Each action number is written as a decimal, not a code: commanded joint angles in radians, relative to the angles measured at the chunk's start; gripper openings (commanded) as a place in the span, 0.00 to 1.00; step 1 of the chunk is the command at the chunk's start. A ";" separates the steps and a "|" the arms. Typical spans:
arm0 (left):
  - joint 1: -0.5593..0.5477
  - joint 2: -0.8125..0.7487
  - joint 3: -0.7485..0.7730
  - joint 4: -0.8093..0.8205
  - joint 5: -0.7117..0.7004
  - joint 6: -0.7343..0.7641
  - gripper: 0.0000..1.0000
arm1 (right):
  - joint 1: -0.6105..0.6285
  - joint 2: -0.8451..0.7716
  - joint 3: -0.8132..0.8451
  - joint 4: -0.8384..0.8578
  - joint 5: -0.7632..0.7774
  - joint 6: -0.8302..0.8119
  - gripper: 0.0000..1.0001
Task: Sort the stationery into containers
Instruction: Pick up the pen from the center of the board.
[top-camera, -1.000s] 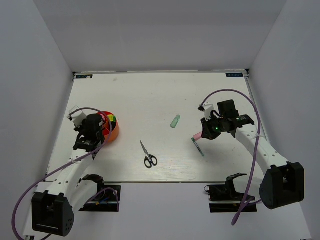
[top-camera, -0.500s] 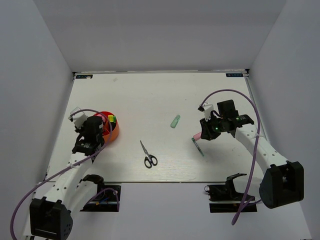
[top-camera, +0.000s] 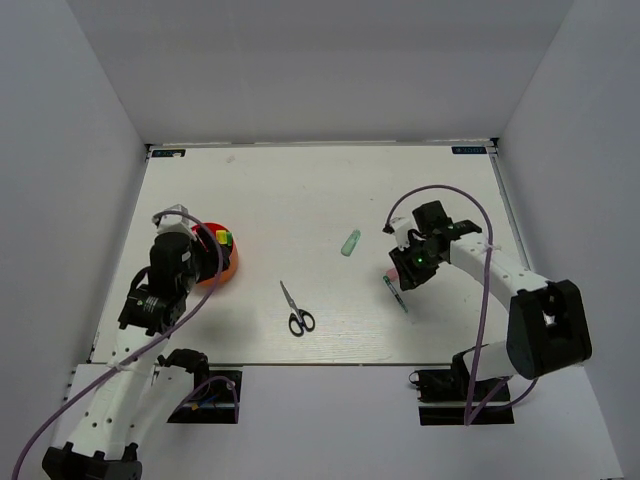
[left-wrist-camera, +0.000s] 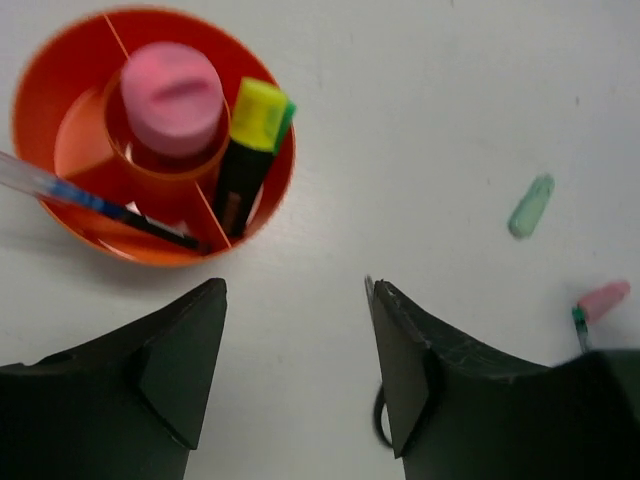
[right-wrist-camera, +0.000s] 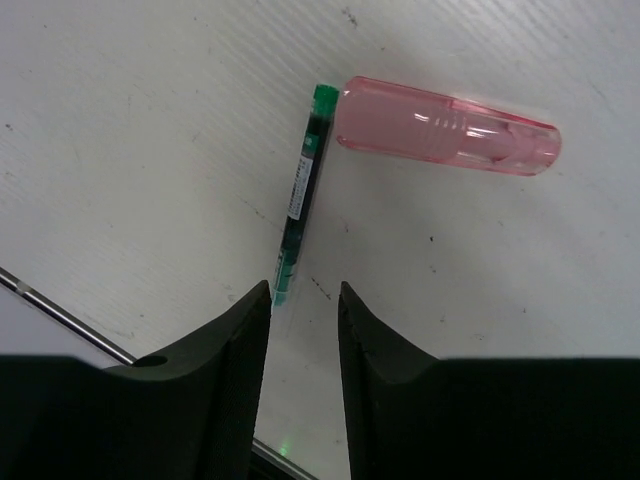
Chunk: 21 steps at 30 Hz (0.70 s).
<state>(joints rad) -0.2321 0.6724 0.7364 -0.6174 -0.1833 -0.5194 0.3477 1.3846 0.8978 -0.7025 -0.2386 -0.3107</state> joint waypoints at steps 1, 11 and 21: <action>-0.004 -0.023 0.008 -0.151 0.182 0.090 0.71 | 0.054 0.046 0.056 -0.022 0.038 0.011 0.38; -0.003 -0.149 -0.100 -0.148 0.182 0.159 0.84 | 0.162 0.192 0.084 0.023 0.143 0.044 0.40; -0.004 -0.168 -0.104 -0.143 0.202 0.160 0.85 | 0.204 0.280 0.089 0.035 0.214 0.055 0.42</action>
<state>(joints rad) -0.2333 0.5190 0.6361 -0.7635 -0.0029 -0.3702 0.5411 1.6459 0.9562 -0.6785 -0.0647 -0.2687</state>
